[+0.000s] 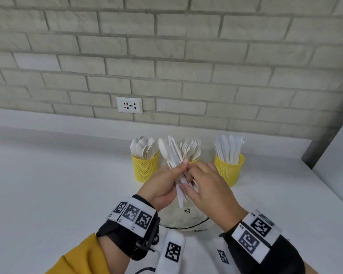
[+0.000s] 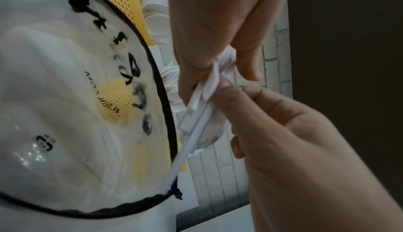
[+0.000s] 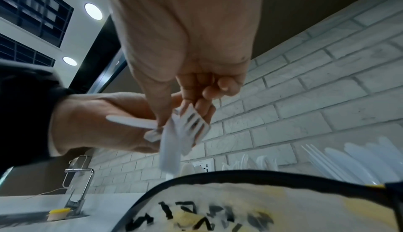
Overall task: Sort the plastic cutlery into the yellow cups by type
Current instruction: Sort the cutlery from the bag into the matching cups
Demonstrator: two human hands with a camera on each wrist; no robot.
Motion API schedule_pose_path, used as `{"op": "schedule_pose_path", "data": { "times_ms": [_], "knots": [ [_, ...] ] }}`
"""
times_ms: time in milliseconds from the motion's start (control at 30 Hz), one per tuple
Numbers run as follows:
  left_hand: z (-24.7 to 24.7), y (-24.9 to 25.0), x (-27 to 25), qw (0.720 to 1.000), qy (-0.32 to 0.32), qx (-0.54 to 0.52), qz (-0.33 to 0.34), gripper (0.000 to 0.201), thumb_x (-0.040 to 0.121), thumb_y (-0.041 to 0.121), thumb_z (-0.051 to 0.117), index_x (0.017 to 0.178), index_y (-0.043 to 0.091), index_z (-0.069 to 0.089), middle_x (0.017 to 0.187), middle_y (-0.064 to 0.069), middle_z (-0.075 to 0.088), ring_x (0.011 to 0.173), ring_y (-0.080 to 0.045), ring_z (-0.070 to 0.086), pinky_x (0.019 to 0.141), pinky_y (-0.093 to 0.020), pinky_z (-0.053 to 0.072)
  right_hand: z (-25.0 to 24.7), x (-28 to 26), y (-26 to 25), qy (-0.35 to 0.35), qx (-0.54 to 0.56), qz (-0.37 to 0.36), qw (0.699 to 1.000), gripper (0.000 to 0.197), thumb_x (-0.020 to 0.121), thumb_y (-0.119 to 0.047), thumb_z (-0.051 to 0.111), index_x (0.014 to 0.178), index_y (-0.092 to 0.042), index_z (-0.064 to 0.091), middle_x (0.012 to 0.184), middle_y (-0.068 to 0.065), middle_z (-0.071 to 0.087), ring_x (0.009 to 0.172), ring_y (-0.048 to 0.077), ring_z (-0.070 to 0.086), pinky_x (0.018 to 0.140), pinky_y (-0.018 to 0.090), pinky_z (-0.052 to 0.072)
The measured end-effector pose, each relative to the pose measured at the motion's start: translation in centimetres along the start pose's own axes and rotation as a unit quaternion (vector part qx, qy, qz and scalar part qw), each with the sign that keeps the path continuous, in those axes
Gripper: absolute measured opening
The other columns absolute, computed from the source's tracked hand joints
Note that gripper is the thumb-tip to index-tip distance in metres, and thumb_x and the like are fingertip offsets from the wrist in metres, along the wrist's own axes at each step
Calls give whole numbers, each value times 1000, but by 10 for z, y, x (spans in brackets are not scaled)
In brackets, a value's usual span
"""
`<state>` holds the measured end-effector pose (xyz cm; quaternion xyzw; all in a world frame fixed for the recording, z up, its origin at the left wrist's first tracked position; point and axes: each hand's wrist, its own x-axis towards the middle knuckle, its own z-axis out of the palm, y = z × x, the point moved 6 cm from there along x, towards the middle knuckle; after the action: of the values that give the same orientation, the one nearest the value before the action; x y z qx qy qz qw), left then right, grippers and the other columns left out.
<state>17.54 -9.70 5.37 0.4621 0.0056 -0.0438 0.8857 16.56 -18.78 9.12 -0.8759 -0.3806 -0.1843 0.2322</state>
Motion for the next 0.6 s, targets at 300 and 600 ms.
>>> {"op": "schedule_pose_path", "data": {
  "times_ms": [300,600],
  "knots": [
    [11,-2,2,998,-30,62,11,13,94,15,46,94,6,55,79,-9,57,75,-15,61,72,-24,54,0,2,15,-49,102,78,991,19,93,-22,50,80,-9,52,79,-7,37,66,9,39,65,23,32],
    [19,3,6,994,-16,98,49,29,95,17,47,118,0,49,87,-13,62,79,-22,66,79,-32,55,-4,1,36,-14,352,203,914,23,85,-9,62,65,-12,53,57,-4,43,47,1,40,49,10,33]
  ]
}}
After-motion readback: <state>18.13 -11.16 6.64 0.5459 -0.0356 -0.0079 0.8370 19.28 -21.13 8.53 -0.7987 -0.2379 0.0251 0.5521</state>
